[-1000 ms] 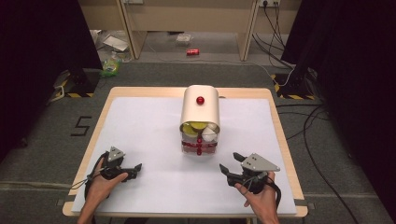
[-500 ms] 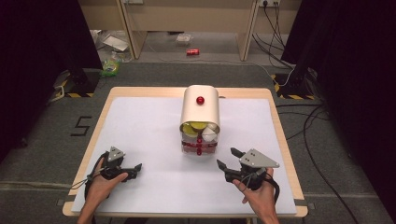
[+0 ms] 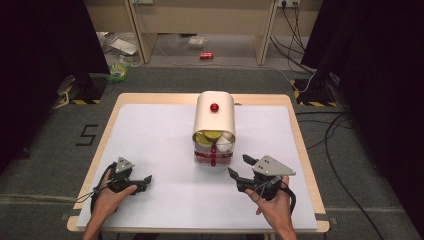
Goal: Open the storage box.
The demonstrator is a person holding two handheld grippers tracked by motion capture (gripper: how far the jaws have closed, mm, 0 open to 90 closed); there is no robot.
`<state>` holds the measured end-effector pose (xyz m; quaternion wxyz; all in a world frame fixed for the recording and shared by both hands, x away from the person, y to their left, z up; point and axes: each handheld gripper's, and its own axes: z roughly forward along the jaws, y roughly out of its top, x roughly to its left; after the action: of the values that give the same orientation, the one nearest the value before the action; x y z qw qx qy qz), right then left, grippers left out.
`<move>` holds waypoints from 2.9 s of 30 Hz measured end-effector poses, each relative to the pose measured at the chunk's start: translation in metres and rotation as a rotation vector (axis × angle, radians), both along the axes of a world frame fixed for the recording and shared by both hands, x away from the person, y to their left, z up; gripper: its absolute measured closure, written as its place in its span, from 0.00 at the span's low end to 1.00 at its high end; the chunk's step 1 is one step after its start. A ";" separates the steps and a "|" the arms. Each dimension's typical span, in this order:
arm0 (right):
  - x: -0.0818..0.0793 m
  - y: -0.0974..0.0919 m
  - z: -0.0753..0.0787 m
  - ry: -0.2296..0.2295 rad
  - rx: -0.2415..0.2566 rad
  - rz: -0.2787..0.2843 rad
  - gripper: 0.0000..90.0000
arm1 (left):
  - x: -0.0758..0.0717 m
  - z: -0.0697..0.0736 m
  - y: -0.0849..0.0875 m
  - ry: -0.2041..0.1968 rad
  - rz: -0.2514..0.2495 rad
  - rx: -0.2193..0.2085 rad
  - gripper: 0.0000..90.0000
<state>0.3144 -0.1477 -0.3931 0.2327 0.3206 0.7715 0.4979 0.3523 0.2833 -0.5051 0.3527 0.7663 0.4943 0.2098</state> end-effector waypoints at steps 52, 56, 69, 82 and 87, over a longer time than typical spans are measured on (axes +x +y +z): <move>0.029 0.047 0.026 -0.054 -0.014 0.074 0.44 | 0.000 0.000 0.000 0.000 0.000 0.000 0.13; 0.032 0.049 0.026 -0.051 -0.014 0.072 0.44 | 0.000 0.000 0.000 0.000 0.000 0.000 0.13; 0.038 0.052 0.025 -0.055 -0.018 0.069 0.44 | 0.000 0.000 0.000 0.000 0.001 -0.001 0.13; 0.045 0.056 0.023 -0.063 -0.033 0.063 0.43 | 0.000 0.000 0.000 0.000 0.000 0.000 0.13; 0.049 0.058 0.020 -0.056 -0.035 0.059 0.43 | 0.000 0.000 0.000 0.000 0.000 0.000 0.13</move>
<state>0.3629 -0.0901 -0.3728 0.2447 0.2795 0.7824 0.4998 0.3523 0.2833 -0.5051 0.3527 0.7664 0.4942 0.2098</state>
